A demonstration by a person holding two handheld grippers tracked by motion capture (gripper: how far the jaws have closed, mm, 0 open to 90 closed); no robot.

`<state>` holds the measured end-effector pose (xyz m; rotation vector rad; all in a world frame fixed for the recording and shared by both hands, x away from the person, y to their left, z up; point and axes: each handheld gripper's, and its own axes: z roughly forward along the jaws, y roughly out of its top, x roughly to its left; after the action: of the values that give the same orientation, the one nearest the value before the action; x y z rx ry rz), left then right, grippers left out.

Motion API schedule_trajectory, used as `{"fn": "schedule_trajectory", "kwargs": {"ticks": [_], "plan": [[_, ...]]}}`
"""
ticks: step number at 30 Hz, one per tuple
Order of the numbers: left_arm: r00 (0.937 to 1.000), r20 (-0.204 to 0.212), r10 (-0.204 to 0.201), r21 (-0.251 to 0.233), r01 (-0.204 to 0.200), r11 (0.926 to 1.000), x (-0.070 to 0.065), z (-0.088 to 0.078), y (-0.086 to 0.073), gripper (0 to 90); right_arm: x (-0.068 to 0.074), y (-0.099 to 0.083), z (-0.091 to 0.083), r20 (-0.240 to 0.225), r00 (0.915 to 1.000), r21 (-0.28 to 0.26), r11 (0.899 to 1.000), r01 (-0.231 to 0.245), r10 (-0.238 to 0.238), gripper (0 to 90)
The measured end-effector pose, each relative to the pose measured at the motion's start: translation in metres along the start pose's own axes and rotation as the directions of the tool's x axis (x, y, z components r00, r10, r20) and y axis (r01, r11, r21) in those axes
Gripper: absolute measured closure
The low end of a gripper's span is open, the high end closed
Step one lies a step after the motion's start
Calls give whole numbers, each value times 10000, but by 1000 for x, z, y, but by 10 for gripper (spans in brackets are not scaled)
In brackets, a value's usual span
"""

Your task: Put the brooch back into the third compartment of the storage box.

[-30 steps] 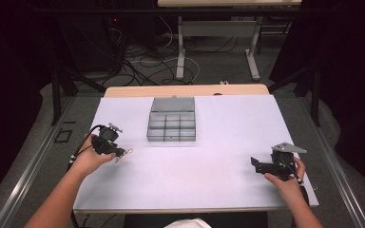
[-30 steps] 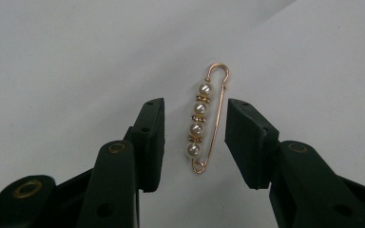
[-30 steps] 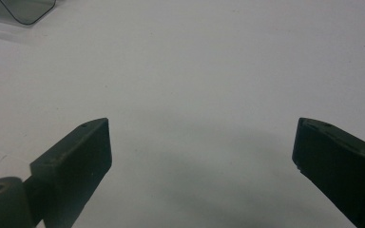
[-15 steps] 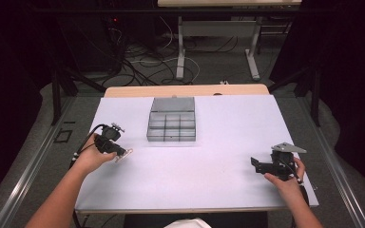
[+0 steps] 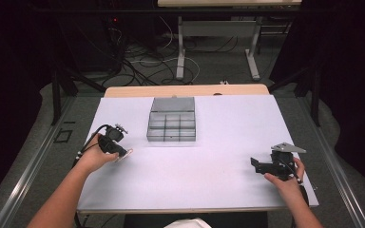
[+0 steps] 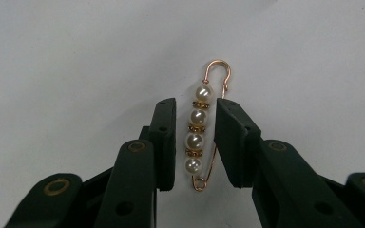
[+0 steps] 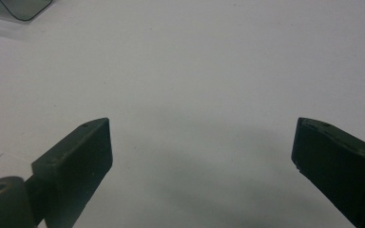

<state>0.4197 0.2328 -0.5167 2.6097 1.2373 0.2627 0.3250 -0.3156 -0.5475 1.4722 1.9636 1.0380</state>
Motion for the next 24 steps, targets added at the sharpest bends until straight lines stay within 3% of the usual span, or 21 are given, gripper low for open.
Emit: {"fn": "schedule_trajectory", "kwargs": {"ticks": [24], "plan": [[9999, 77, 112, 421, -115, 9990, 0, 10, 3, 738, 0, -1, 1, -39, 10000, 5, 10000, -15, 15, 66]]}}
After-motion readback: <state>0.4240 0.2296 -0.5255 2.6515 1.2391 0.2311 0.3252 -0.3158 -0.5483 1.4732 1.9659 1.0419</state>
